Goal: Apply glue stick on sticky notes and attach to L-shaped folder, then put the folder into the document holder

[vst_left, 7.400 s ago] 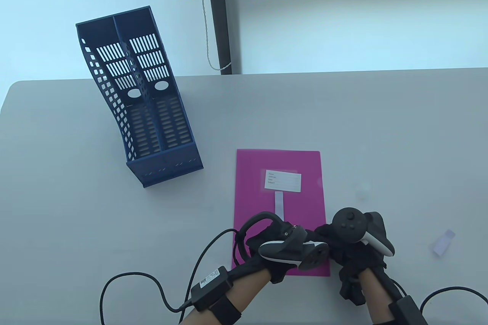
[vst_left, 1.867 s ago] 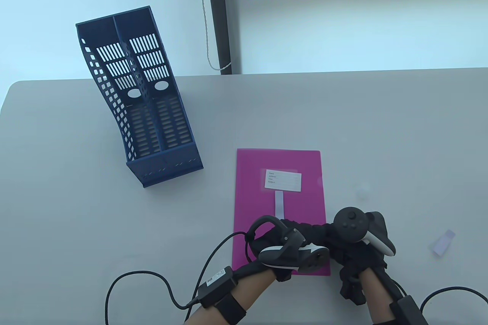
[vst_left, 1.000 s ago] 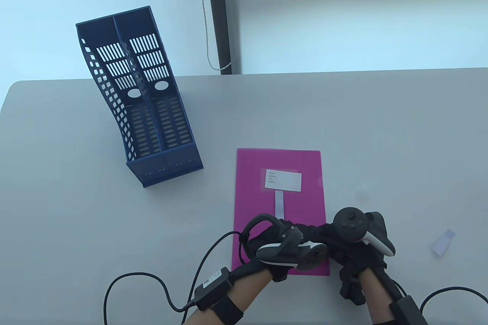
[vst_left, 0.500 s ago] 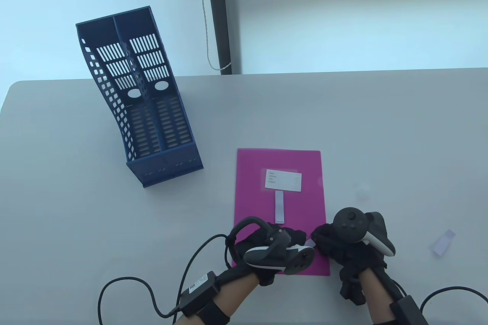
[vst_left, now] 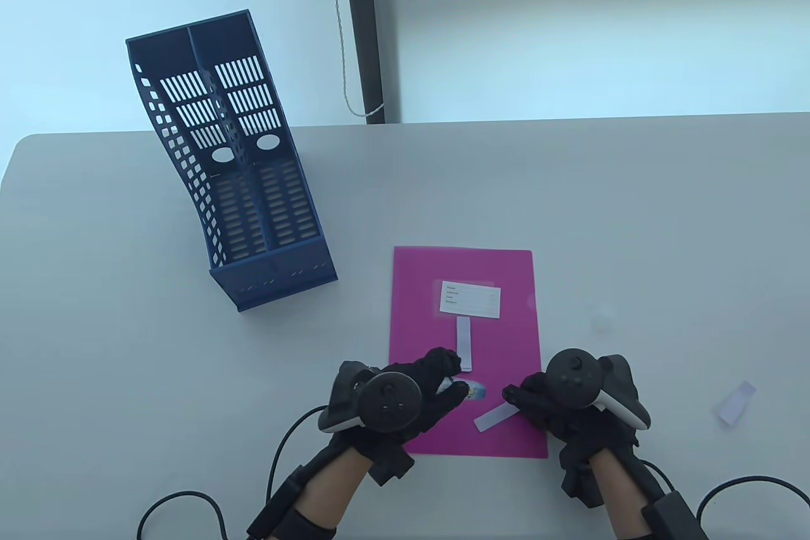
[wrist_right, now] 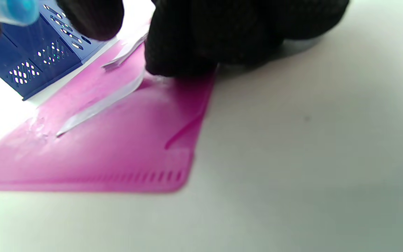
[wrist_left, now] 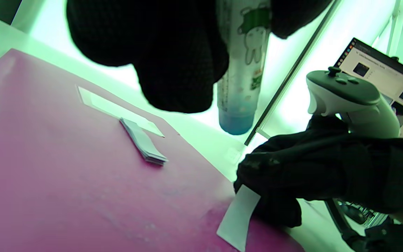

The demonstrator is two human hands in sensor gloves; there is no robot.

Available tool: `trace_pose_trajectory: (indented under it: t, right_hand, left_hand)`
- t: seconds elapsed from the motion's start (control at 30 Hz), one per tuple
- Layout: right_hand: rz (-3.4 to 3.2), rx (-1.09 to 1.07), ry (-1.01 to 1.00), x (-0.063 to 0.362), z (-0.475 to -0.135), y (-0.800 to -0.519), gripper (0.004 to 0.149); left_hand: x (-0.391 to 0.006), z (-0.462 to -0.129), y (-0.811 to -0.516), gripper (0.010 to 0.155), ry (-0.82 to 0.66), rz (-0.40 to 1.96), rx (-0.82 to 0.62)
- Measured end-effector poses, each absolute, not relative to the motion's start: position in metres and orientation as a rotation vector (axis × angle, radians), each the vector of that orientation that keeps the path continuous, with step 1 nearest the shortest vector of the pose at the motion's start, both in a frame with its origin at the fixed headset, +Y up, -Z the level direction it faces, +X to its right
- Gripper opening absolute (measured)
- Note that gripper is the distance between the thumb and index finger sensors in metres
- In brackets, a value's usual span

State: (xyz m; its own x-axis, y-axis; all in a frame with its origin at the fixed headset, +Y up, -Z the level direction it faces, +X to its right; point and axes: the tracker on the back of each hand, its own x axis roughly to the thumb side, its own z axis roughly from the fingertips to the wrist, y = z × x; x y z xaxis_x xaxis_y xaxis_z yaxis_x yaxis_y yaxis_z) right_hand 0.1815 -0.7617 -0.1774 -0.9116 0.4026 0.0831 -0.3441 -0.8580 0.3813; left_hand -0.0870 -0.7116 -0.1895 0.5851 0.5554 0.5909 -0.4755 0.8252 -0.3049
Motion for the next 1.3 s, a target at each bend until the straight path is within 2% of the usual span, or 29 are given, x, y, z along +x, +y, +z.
trace_pose_trajectory:
  t: [0.13,0.27,0.43,0.57,0.77,1.07,1.3]
  right_hand:
    - [2.757,0.215,0.497,0.176,-0.175,-0.759,0.045]
    - [2.81,0.216,0.46,0.172,-0.172,-0.758,0.038]
    - [2.802,0.225,0.458,0.172,-0.171,-0.758,0.032]
    - [2.791,0.243,0.452,0.173,-0.17,-0.758,0.031]
    - [2.85,0.341,0.385,0.171,-0.167,-0.756,0.031]
    - [2.748,0.411,0.413,0.16,-0.161,-0.749,0.03]
    - [2.577,0.376,0.439,0.168,-0.162,-0.746,0.032]
  left_hand:
    - [-0.096,-0.2,-0.718,0.054,-0.706,0.619,-0.19]
    - [-0.092,-0.202,-0.725,0.08,-0.703,0.463,-0.263]
    - [-0.088,-0.203,-0.733,0.066,-0.637,0.291,-0.201]
    - [-0.087,-0.208,-0.746,0.061,-0.611,0.197,-0.293]
    - [-0.09,-0.213,-0.755,0.06,-0.602,0.302,-0.399]
    - [-0.098,-0.216,-0.758,0.06,-0.586,0.39,-0.424]
    - [-0.105,-0.219,-0.76,0.06,-0.57,0.473,-0.425]
